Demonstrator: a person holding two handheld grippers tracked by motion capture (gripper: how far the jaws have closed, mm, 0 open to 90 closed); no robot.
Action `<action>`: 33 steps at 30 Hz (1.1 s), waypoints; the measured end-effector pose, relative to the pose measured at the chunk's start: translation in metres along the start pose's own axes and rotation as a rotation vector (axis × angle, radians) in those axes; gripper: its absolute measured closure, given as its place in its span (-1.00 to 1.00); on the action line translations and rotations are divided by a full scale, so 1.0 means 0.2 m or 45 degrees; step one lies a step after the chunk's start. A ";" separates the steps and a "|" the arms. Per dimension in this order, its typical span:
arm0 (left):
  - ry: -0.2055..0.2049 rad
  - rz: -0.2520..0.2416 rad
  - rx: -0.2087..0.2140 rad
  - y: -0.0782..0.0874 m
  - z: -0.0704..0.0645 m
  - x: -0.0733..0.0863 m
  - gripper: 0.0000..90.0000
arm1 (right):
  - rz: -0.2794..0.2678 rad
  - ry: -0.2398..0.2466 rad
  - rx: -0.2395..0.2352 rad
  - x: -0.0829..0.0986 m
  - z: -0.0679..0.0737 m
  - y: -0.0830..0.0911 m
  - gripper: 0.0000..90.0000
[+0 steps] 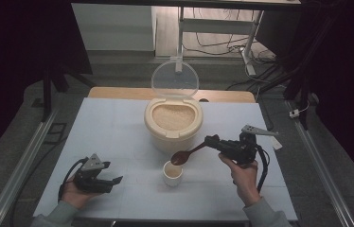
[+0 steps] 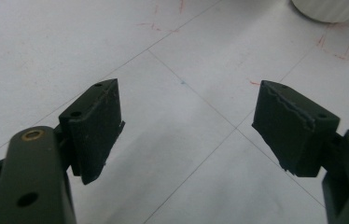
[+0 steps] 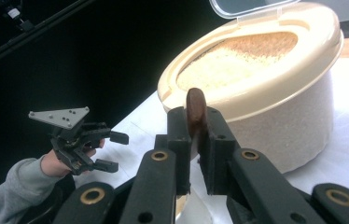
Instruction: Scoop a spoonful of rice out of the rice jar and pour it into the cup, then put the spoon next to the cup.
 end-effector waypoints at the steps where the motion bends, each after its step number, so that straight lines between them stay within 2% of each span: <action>1: 0.000 0.000 0.000 0.00 0.00 0.00 -0.48 | -0.004 0.001 0.001 0.00 0.00 0.01 0.84; 11: 0.003 -0.001 -0.002 0.00 0.00 0.00 -0.48 | -0.037 -0.005 0.001 -0.01 -0.02 0.08 0.84; 21: 0.006 0.001 -0.006 0.01 0.00 0.01 -0.48 | -0.026 0.026 0.018 -0.06 -0.05 0.20 0.84; 24: 0.005 0.002 -0.007 0.01 0.00 0.01 -0.48 | -0.006 0.032 0.029 -0.07 -0.06 0.23 0.84; 28: 0.002 0.001 -0.008 0.01 0.00 0.01 -0.48 | 0.040 0.022 0.012 -0.08 -0.07 0.24 0.84; 33: 0.007 0.003 -0.006 0.00 0.01 0.01 -0.48 | 0.122 0.025 0.017 -0.08 -0.09 0.24 0.84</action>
Point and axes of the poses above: each handheld gripper's, and its own axes: y roughly backward along the jaws, x roughly out of its underside, z roughly to its left, the point moved 3 cm from there along -y, roughly forward along the jaws, and after that the axes turned 5 degrees about z, right-handed, at the moved point
